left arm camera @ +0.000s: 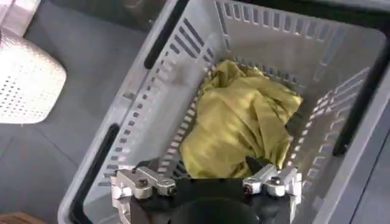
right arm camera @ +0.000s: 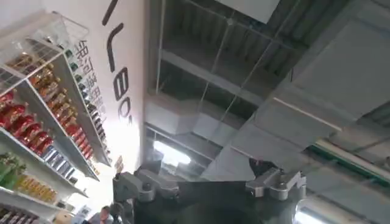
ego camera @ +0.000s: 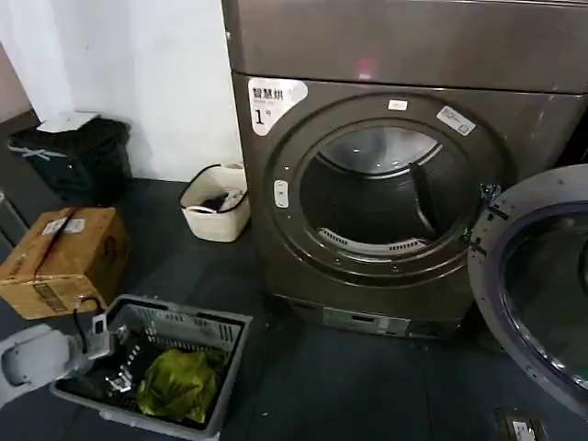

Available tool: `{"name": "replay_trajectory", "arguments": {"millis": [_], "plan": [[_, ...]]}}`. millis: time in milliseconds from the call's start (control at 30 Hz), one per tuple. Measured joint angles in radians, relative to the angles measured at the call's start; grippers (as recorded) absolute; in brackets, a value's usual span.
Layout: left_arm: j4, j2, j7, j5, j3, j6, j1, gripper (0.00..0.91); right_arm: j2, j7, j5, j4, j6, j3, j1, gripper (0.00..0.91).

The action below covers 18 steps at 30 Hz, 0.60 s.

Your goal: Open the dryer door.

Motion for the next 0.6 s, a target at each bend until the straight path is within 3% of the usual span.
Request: {"name": "replay_trajectory", "arguments": {"millis": [600], "plan": [[0.002,0.014,0.001,0.018,0.023,-0.006,-0.001,0.907,-0.003,-0.001,0.002,0.002,0.001,0.008,-0.005,0.907]]}}
